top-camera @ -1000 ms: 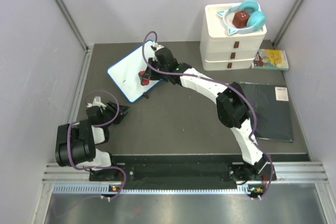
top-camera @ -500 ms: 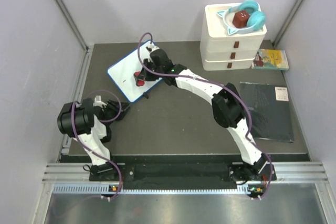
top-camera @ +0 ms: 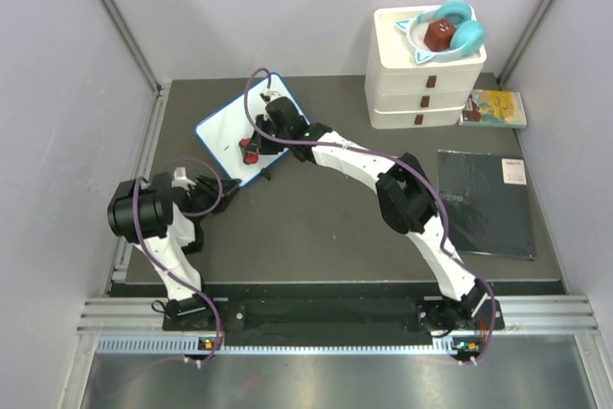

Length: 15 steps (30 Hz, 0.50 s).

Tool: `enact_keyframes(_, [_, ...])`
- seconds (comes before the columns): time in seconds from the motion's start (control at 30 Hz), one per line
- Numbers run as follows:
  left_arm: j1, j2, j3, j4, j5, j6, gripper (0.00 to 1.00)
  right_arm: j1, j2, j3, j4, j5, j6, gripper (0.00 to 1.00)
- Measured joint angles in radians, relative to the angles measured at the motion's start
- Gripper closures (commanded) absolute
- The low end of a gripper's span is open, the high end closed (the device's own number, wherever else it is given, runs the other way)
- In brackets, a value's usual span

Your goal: Erase the whiteboard

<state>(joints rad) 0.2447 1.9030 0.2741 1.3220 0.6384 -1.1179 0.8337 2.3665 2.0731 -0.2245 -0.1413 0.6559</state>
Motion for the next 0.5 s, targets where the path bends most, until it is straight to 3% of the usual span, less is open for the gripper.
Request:
enact_keyframes(0.3, [-0.045, 0.037, 0.084, -0.005, 0.010, 0.014, 0.63, 0.041, 0.017, 0.031, 0.027, 0.013, 0.000, 1.00])
enact_keyframes(0.47, [-0.054, 0.059, 0.098, 0.018, 0.035, 0.027, 0.86, 0.046, 0.017, 0.031, 0.042, 0.014, 0.000, 1.00])
enact_keyframes(0.5, [-0.056, 0.064, 0.101, 0.032, 0.049, 0.030, 0.87, 0.046, 0.017, 0.031, 0.047, 0.016, 0.000, 1.00])
